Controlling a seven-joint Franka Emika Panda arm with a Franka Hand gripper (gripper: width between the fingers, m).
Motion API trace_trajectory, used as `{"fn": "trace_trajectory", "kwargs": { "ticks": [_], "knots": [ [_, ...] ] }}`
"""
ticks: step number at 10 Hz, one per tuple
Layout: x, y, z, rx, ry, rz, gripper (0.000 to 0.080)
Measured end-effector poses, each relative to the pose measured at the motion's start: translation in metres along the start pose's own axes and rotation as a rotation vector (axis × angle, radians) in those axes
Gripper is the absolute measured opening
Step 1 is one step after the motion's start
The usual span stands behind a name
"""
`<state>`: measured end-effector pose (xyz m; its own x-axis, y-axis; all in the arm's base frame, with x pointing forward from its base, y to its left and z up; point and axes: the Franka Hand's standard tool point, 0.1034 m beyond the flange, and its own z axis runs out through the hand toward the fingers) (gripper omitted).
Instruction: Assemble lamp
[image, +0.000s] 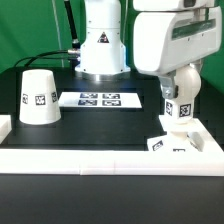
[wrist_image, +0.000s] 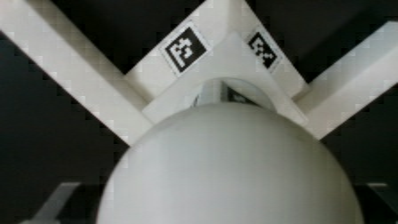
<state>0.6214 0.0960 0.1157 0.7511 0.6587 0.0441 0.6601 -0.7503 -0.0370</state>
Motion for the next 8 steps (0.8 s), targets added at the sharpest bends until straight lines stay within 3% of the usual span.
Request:
{"fn": "trace_trajectory", "kwargs": {
  "ticks": [8],
  "knots": [
    [-0.0002, 0.0036, -0.0007, -0.005, 0.01, 0.759, 0.0579]
  ]
}}
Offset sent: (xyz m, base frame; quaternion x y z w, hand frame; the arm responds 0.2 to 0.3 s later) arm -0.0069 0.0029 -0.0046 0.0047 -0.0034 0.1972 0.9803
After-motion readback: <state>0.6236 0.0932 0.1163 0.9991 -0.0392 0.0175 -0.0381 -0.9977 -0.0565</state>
